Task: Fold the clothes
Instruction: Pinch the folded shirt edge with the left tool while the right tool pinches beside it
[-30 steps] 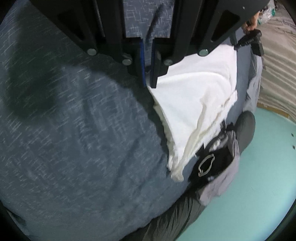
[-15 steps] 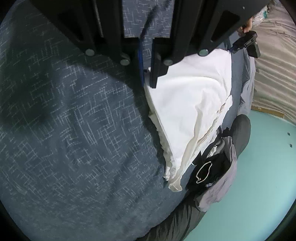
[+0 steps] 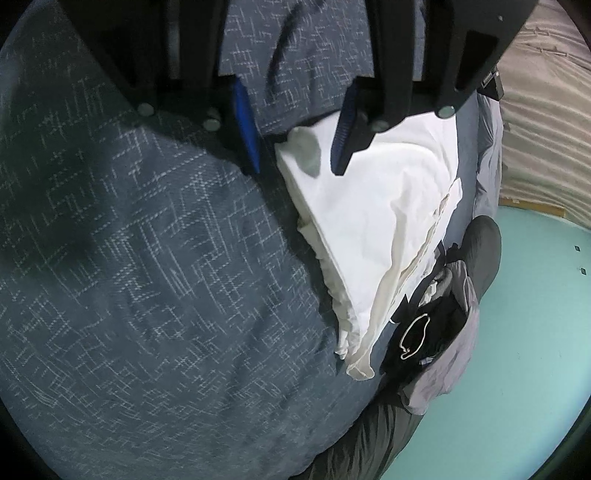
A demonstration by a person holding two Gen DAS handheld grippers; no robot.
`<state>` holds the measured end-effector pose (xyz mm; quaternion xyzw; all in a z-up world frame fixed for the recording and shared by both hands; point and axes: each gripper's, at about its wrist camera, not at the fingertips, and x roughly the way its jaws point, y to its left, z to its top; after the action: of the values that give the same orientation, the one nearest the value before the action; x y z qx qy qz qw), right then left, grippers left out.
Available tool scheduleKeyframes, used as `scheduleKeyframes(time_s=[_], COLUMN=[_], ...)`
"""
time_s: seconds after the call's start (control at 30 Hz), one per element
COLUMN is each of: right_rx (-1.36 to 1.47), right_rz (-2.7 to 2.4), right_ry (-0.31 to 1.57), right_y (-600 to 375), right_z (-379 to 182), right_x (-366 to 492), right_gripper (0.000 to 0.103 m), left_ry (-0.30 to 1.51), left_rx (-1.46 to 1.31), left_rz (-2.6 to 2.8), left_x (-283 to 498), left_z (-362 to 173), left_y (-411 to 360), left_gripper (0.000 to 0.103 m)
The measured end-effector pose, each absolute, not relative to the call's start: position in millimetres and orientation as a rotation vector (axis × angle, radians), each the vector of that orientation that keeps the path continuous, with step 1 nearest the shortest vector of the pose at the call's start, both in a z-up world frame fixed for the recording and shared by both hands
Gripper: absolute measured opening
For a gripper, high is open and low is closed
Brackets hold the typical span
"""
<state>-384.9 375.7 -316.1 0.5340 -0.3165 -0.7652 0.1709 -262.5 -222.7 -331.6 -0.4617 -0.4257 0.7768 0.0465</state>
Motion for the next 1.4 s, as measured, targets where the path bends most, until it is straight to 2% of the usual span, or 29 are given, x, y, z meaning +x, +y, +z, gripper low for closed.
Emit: scheduleKeyframes(time_s=[0.03, 0.1, 0.17, 0.3, 0.47, 0.9, 1.07, 1.4], right_rx=[1.513, 1.502, 1.503, 1.508, 1.503, 1.485, 1.510, 1.582], right_rz=[-2.175, -2.177, -2.184, -2.200, -2.204, -2.173, -2.148, -2.098], right_ry=[-0.896, -0.878, -0.844, -0.822, -0.776, -0.678, -0.623, -0.513], right_y=[374.8, 371.8, 367.6, 365.8, 365.6, 366.6, 370.1, 384.7], right_z=[-316.1, -315.6, -315.0, -314.4, -304.6, -246.8, -230.7, -206.1], right_x=[-385.0, -385.2, -385.0, -384.1, -384.0, -360.5, -332.8, -254.3], right_gripper=[0.039, 0.038, 0.021, 0.009, 0.006, 0.005, 0.005, 0.005], left_ry=[-1.316, -1.330, -1.340, -1.308, -1.230, -1.106, -1.004, -0.937], left_rx=[-1.400, -1.393, -1.391, -1.391, -1.393, -1.421, -1.493, -1.558], left_rz=[2.374, 2.386, 2.380, 2.388, 2.408, 2.412, 2.397, 2.352], left_x=[-263.5, -264.7, -266.6, -269.3, -267.4, -239.4, -205.7, -124.3], left_z=[-332.6, -333.4, -334.9, -331.0, -312.9, -261.6, -249.7, -239.2], left_y=[-223.0, -224.1, -225.1, -222.0, -220.8, -210.3, -197.1, -171.5], left_gripper=[0.044, 0.023, 0.016, 0.006, 0.004, 0.003, 0.003, 0.003])
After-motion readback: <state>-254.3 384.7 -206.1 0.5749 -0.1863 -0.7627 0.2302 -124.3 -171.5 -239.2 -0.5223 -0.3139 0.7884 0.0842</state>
